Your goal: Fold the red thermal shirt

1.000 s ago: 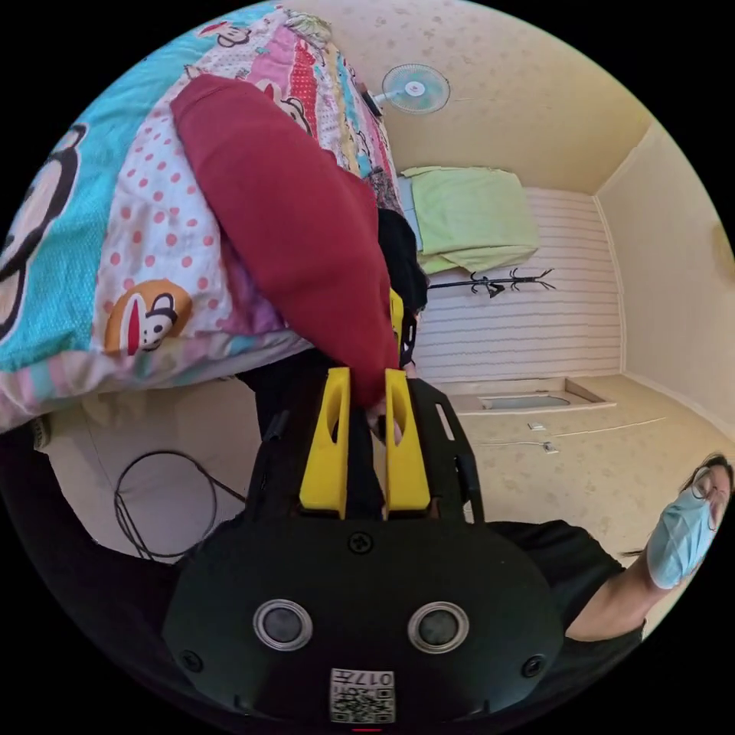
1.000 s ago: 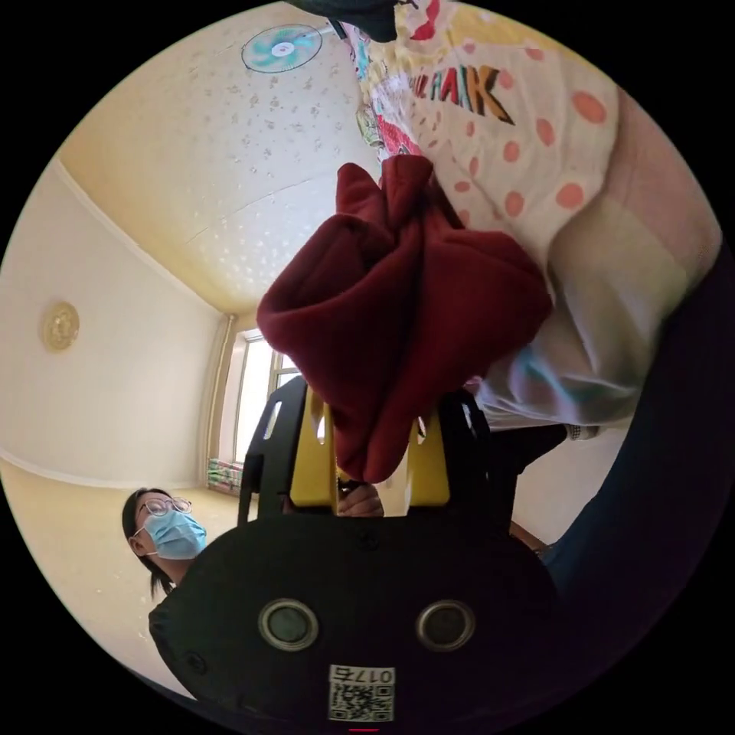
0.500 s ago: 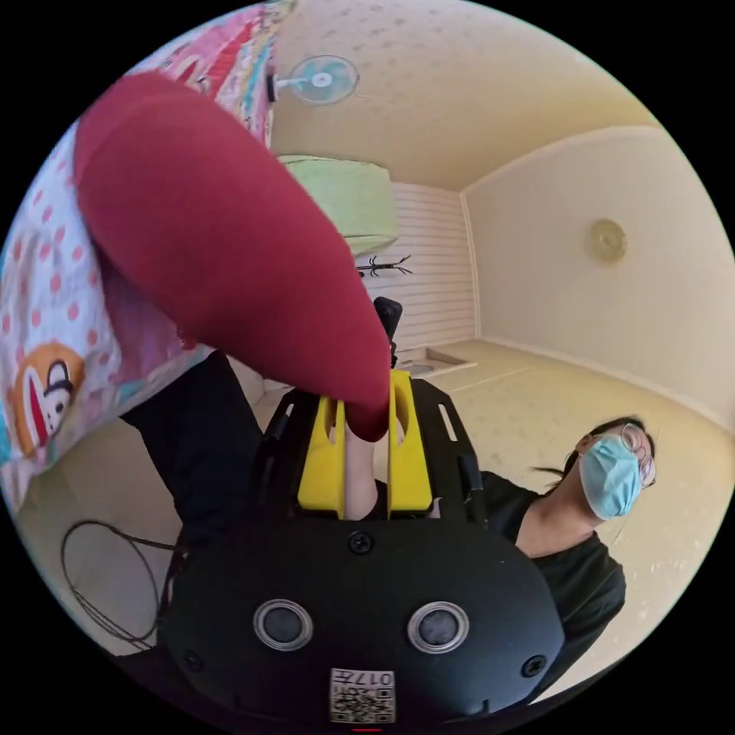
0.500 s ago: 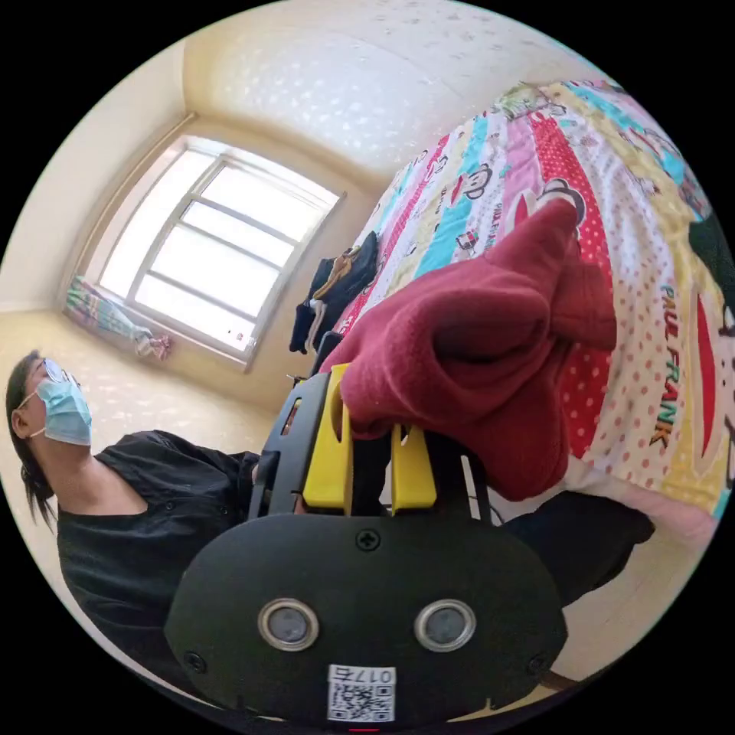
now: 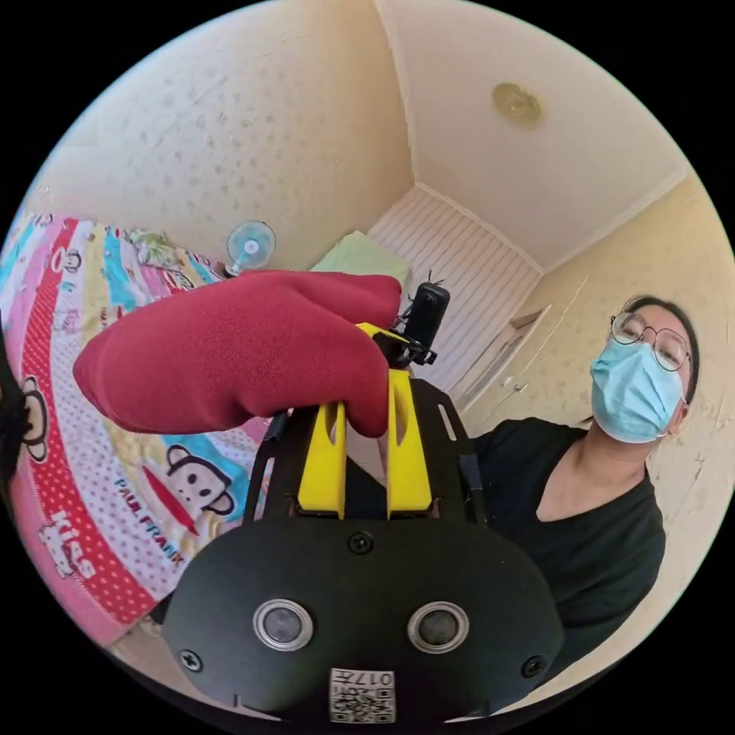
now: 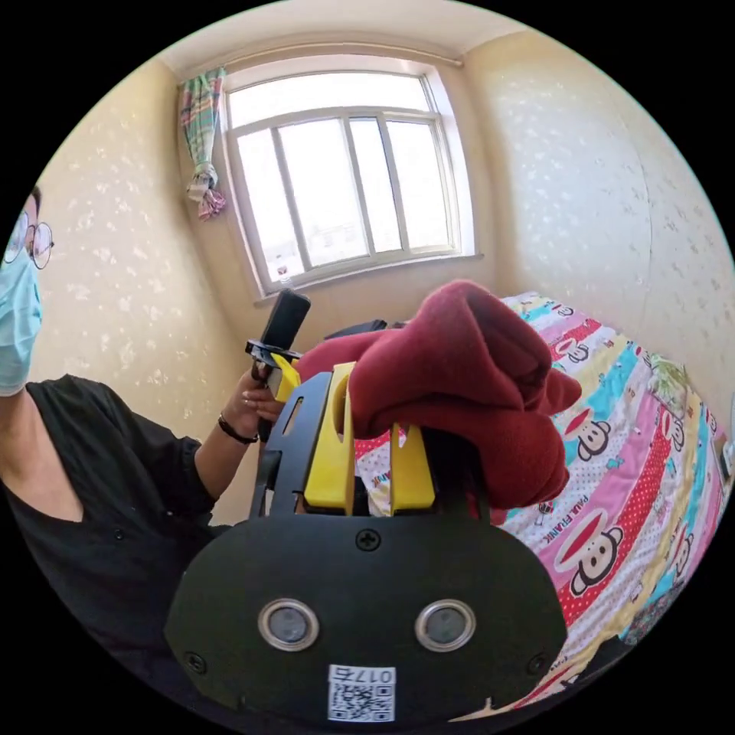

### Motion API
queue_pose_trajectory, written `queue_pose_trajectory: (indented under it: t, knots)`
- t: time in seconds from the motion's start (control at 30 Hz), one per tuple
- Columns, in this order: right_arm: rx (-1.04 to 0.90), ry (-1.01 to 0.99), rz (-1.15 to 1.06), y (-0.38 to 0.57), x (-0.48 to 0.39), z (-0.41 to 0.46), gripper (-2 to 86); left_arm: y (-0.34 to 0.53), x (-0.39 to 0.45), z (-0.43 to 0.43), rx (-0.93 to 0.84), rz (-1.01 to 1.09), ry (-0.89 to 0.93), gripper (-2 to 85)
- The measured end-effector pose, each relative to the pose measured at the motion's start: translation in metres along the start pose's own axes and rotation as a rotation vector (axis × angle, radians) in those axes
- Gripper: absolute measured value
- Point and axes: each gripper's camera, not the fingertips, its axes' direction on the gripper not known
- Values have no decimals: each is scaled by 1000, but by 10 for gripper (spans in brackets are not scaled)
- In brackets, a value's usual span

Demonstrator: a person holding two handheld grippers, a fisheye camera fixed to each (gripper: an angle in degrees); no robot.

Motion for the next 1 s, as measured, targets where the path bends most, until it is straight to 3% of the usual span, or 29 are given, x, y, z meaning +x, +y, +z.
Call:
queue_pose_trajectory:
  t: [0.13, 0.2, 0.27, 0.33, 0.37, 0.4, 0.47, 0.57, 0.7, 0.87, 0.93, 1.0]
  knots:
    - [-21, -64, 95, 8, 33, 109, 60, 33, -43, -41, 17, -248, -224, 96]
    - [-97, -57, 128, 37, 45, 173, 64, 79, -91, -37, -83, -478, -504, 115]
    - [-252, -116, 295, 80, 71, 241, 68, 126, -141, -22, -206, -690, -633, 137]
    - [-524, -261, 580, 155, 108, 319, 72, 183, -186, -3, -325, -886, -628, 151]
    - [-524, -317, 621, 172, 113, 326, 73, 217, -203, 7, -347, -964, -544, 148]
    - [-394, -437, 674, 197, 122, 322, 72, 244, -208, 13, -298, -990, -409, 134]
    - [-290, -563, 748, 220, 135, 311, 70, 271, -205, 13, -136, -995, -260, 96]
    - [-352, -564, 717, 226, 142, 288, 67, 287, -196, 1, -10, -993, -209, 64]
    - [-405, -363, 561, 242, 141, 211, 25, 247, -148, -25, 110, -841, -389, 1]
    - [-308, -68, 643, 311, 156, 76, 8, 162, -82, 12, 110, -582, -662, -9]
    - [-250, 129, 761, 359, 161, 1, 6, 133, -75, 62, 45, -471, -640, -9]
    - [-188, 262, 854, 396, 163, -54, 5, 98, -83, 156, -170, -382, -529, -10]
